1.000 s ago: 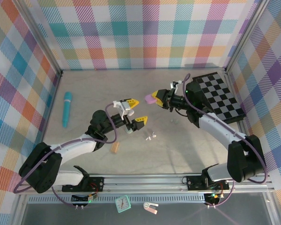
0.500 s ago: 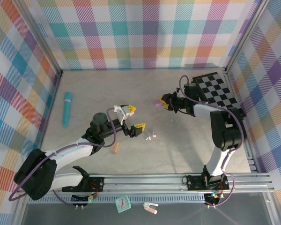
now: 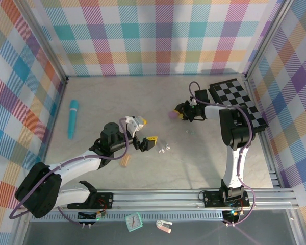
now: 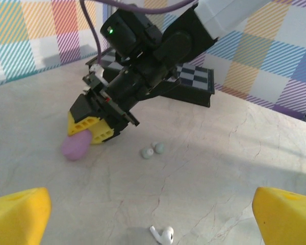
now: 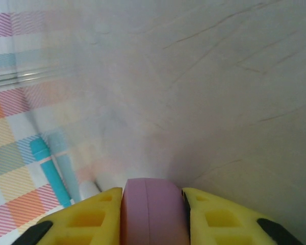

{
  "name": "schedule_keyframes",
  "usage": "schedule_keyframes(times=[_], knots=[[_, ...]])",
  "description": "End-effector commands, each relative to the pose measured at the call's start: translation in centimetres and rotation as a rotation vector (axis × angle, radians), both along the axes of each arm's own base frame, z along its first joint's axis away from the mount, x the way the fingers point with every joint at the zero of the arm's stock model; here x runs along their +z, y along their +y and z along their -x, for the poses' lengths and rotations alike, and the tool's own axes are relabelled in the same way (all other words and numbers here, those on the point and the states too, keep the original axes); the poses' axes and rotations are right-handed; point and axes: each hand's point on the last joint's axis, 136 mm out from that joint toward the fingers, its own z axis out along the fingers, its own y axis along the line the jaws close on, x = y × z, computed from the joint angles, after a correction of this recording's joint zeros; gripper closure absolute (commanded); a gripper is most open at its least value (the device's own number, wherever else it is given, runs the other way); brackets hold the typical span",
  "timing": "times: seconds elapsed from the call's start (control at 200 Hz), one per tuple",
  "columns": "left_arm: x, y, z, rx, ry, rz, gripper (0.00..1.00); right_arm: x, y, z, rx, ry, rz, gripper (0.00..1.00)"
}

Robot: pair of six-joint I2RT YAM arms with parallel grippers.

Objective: Insert wireless bluetooth earbuds into charging case

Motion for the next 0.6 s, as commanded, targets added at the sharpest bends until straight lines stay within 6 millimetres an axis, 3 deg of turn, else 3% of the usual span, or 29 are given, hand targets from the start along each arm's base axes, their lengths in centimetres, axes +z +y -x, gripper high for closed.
schedule_keyframes(times=[0.0, 0.19, 0.39, 0.595], knots=[[-0.4, 0.4, -1.2, 0.071, 0.041, -0.041, 0.0, 0.6, -1.2, -0.5, 0.009, -0.033, 0.095, 0.62], [-4.0, 3.4, -3.3, 0.293, 0.2, -0.182, 0.0, 2.4, -4.4, 0.2, -0.027, -0.084, 0.301, 0.36], [-7.1, 6.7, -3.4, 0.447, 0.357, -0.348, 0.0, 5.5, -6.9, 2.0, -0.029, -0.167, 0.443, 0.26], [-10.7, 7.5, -2.0, 0.434, 0.525, -0.545, 0.0, 8.9, -7.3, 4.9, -0.012, -0.27, 0.435, 0.22]])
